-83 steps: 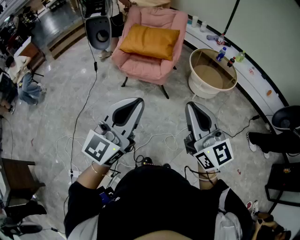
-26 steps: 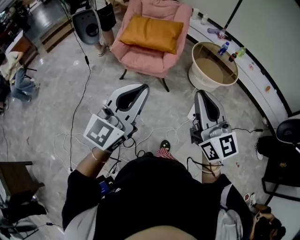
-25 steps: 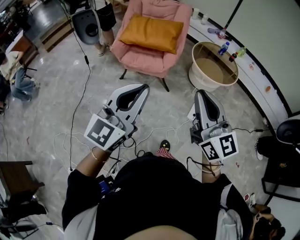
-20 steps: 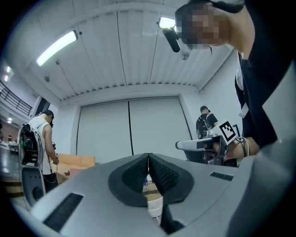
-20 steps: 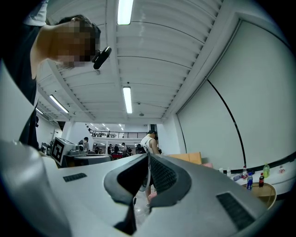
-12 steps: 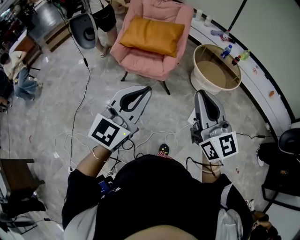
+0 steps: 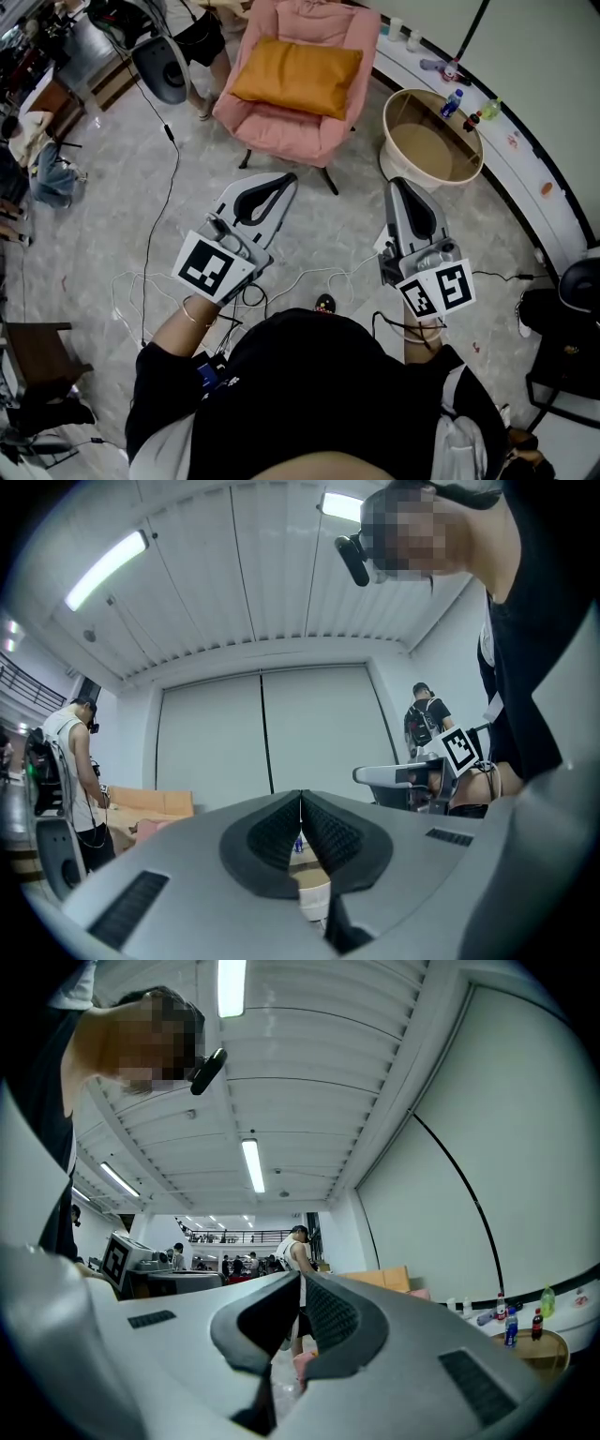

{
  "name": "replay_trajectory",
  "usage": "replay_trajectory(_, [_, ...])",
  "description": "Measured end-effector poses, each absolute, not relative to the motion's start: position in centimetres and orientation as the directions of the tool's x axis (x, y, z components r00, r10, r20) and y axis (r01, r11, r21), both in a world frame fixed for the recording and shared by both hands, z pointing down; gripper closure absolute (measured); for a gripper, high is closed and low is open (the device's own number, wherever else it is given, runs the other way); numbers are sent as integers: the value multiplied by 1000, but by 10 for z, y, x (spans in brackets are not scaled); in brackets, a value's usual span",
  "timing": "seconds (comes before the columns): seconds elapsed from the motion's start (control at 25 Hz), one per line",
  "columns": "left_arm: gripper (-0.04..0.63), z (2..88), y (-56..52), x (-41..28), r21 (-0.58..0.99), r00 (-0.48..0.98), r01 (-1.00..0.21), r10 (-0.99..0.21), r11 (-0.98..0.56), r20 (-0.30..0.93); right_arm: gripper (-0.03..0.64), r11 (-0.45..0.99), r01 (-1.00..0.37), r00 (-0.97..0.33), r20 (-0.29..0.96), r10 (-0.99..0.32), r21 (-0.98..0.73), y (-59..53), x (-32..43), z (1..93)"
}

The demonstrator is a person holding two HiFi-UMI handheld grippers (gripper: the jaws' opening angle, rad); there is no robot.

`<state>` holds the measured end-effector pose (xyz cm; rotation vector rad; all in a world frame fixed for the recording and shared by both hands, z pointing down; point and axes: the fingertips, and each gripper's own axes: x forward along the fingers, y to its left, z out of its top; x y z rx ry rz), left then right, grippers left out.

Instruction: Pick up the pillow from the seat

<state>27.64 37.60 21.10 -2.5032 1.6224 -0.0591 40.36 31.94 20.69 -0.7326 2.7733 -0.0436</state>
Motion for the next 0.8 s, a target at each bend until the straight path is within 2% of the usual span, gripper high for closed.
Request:
replay_trajectory(0.48, [584, 213, 351, 296, -170, 379, -914, -925, -369, -28, 594, 888, -449, -851, -255, -459, -101, 287, 420, 214])
replay_trajectory(0.8, [584, 209, 343, 284, -154, 363, -923, -931, -353, -45, 594, 894, -433, -859, -247, -447, -114, 277, 408, 218])
